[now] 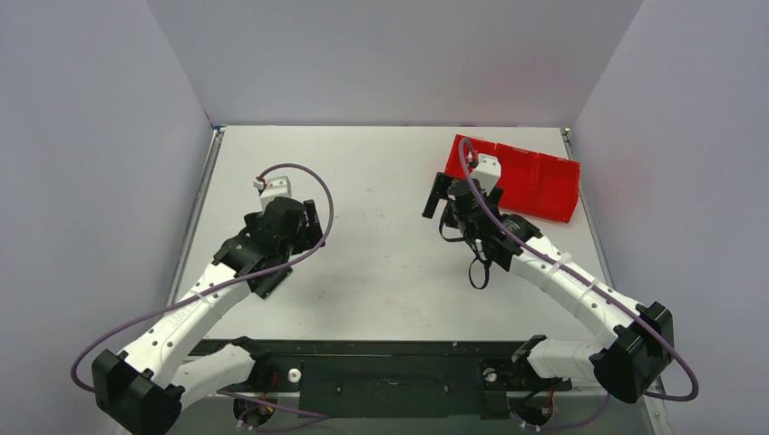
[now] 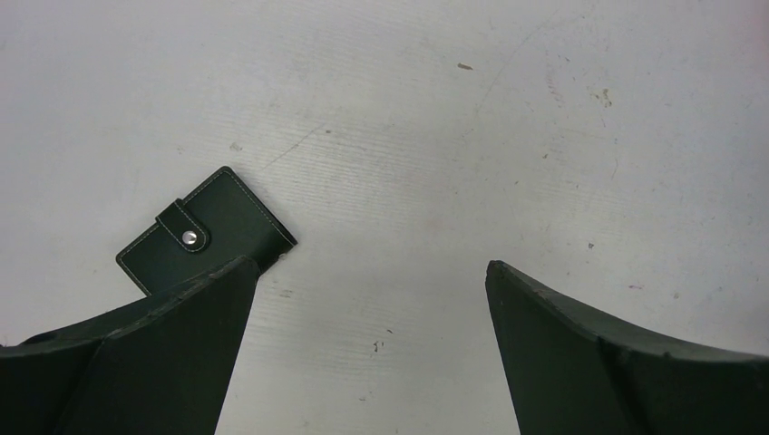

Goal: Take the credit cards out of the card holder
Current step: Open the card holder at the center of the board.

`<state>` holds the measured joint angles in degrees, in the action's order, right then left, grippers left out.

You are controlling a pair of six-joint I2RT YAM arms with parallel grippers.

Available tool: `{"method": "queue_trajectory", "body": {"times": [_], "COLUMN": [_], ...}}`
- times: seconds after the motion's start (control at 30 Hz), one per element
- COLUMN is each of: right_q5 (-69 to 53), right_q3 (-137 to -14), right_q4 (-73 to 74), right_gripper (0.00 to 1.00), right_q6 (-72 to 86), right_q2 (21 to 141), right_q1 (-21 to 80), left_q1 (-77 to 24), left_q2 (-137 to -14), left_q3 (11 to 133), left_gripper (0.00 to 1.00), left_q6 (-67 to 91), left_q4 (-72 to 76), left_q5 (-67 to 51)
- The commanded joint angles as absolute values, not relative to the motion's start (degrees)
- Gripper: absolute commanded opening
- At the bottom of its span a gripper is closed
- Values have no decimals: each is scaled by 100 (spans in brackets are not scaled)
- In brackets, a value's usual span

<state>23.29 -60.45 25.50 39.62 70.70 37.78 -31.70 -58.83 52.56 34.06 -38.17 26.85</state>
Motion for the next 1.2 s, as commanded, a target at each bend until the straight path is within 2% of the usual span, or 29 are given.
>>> {"method": "queue_trajectory", "body": {"times": [0.0, 0.47, 0.53, 0.67, 0.73, 1.0, 1.17], "right_q5": [2265, 1900, 1827, 1673, 1612, 1384, 1328], "right_q3": [-6092, -6002, -6034, -6115, -6148, -6179, -6166], "right_q4": [2433, 2305, 2277, 2242, 2235, 2223, 2212], "right_gripper": [98, 97, 97, 97, 96, 95, 95], "right_q6": [3871, 3778, 3765, 3753, 3743, 3746, 3757], "right_q2": [7001, 7303, 7395, 7554, 7628, 7838, 7899], "right_q1": [3719, 3686, 3664, 3634, 3618, 3543, 3516], "left_q1": [-3019, -1208, -943, -315, -103, 433, 439], "left_q2": [-5777, -6007, -6073, -6224, -6326, -6949, -7254], "left_q3": [5398, 4834, 4727, 4441, 4271, 3797, 3700], "left_gripper": [98, 100, 94, 74, 68, 57, 56], "left_q6": [3814, 4727, 4784, 4895, 4981, 5283, 5305], "left_q4": [-4024, -4161, -4049, -3688, -3516, -2778, -2556], "left_q5": [3118, 2512, 2323, 1958, 1819, 1251, 1230]}}
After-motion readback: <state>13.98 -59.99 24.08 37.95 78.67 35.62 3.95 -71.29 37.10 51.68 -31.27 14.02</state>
